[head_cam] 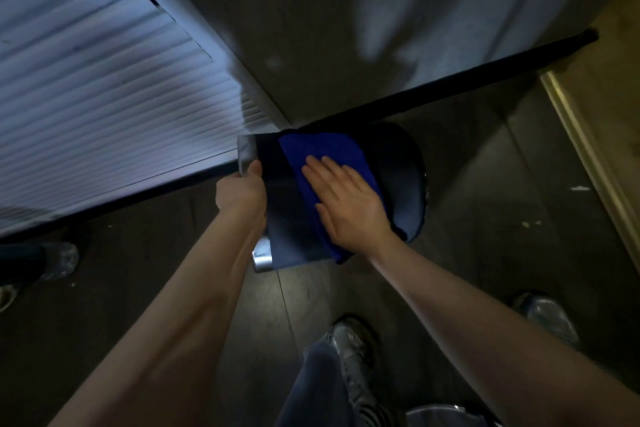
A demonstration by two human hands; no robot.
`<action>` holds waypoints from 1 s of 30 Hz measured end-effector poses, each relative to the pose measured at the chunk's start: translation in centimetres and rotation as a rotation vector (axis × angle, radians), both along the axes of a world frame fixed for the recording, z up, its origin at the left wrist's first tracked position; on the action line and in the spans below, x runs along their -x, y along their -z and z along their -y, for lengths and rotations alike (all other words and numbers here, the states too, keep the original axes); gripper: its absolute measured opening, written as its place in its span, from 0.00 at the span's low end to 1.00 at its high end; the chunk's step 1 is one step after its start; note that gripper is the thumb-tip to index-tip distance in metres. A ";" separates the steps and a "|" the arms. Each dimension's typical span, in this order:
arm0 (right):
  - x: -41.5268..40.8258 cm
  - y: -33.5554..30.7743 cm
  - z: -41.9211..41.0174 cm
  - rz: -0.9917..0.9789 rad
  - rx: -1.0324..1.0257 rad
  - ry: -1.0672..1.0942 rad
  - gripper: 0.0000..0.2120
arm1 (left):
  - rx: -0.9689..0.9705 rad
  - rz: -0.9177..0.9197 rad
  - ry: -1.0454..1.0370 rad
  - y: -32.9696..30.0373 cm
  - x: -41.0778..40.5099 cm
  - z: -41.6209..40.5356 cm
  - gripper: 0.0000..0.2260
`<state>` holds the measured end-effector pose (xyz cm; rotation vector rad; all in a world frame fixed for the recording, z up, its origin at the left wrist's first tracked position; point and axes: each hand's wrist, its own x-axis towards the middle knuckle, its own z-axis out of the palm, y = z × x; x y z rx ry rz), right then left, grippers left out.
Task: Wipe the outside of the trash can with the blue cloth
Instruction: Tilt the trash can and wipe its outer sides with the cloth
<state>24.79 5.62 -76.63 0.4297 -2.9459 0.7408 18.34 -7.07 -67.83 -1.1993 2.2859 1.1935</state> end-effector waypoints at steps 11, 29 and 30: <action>3.9 2.4 -4.2 0.297 0.052 0.667 0.22 | -0.013 0.005 0.057 0.3 0.2 -0.4 0.22; 0.1 2.4 -6.4 0.088 0.079 0.315 0.23 | 0.006 -0.047 0.159 -1.1 1.2 -1.8 0.13; -0.1 2.8 -6.9 0.101 0.079 0.350 0.24 | -0.040 -0.074 0.210 -1.3 1.1 -2.0 0.13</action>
